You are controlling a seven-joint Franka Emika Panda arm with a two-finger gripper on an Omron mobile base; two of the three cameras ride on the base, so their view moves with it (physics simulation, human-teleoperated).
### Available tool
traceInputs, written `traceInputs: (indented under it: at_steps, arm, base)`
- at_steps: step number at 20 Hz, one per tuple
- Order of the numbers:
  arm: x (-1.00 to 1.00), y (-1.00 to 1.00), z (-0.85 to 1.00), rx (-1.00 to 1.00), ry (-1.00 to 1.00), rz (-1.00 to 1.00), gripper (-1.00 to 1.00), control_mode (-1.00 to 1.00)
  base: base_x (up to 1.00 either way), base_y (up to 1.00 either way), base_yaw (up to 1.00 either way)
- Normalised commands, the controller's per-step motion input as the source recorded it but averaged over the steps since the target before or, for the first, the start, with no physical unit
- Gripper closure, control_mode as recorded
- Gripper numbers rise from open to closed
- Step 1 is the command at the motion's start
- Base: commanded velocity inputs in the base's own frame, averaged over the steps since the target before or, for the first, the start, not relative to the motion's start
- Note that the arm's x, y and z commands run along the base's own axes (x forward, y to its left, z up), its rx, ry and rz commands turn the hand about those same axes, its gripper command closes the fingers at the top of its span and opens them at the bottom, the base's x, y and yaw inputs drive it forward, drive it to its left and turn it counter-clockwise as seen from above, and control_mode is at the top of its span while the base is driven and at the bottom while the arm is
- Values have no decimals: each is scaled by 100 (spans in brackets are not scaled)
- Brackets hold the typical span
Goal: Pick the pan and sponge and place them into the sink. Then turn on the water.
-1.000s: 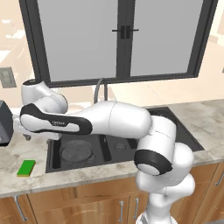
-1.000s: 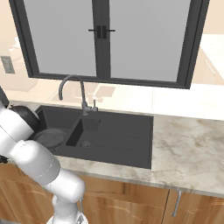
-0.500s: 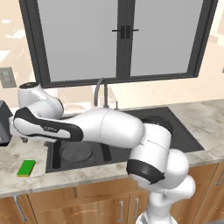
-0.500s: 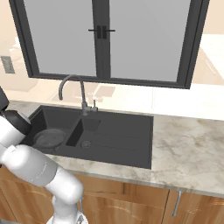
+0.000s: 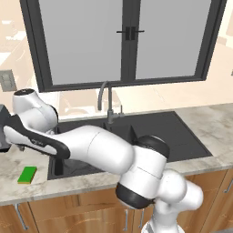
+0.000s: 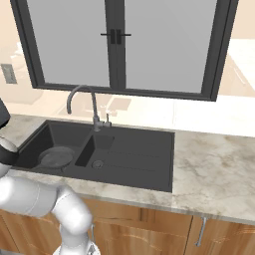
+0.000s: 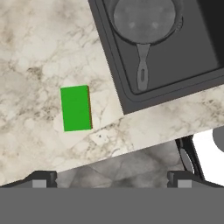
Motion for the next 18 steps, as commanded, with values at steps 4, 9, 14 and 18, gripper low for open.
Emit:
traceInputs:
  at_steps: [4,9,14,18]
  arm:
    - [0,11,-12,0,0,1,-100,-100]
    - [0,7,-13,0,0,2,-100,-100]
    - [1,4,-15,0,0,2,-100,-100]
    - [0,0,-14,0,0,2,-100,-100]
  base:
    - [0,0,0]
    - [0,0,0]
    - [0,0,0]
    - [0,0,0]
